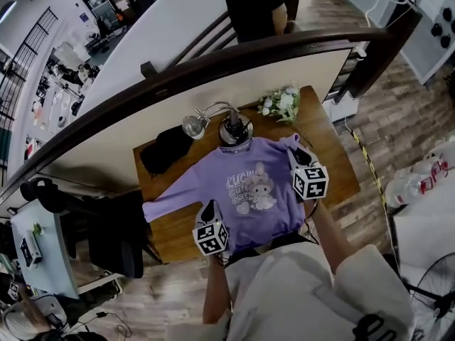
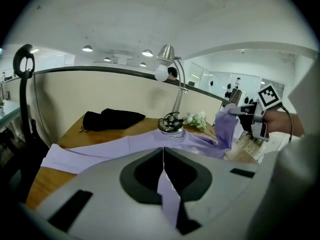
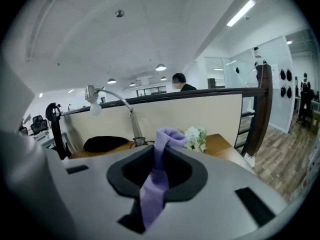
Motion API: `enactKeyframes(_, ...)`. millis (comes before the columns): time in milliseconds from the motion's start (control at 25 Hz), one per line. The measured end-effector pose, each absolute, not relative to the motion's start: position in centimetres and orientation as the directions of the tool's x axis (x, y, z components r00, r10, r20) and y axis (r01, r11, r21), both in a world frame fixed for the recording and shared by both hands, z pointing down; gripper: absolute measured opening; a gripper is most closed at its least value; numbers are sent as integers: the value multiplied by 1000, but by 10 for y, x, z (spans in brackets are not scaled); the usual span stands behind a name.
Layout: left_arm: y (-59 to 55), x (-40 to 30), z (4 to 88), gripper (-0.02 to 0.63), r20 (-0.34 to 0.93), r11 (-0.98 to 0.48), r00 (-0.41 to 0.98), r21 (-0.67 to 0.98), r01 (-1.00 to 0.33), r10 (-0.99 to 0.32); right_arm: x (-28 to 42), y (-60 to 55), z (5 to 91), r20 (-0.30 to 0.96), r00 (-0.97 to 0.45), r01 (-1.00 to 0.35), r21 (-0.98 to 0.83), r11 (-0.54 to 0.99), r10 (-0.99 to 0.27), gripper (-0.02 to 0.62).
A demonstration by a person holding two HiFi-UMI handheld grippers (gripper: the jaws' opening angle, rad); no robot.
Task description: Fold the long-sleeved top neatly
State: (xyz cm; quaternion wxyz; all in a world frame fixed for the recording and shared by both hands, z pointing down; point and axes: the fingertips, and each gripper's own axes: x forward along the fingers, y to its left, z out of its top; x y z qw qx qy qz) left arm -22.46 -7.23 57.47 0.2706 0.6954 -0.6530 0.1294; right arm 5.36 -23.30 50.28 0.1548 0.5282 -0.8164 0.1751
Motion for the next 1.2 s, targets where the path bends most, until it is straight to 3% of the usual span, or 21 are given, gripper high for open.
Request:
enactKeyframes(520, -21, -358, 607, 23, 576, 82, 51, 202, -976, -816, -139, -198, 559, 514, -412, -853, 73, 517, -752, 67)
enactKeyframes(920, 9, -430, 629, 23, 596, 158, 6, 223, -962, -803, -238, -178, 631, 641, -387, -766, 177, 618, -663, 74)
enactKeyframes(1200, 28, -479, 654, 23, 621, 239, -35, 249, -939, -783, -288, -144, 664, 739, -484, -630, 79, 773, -469, 209)
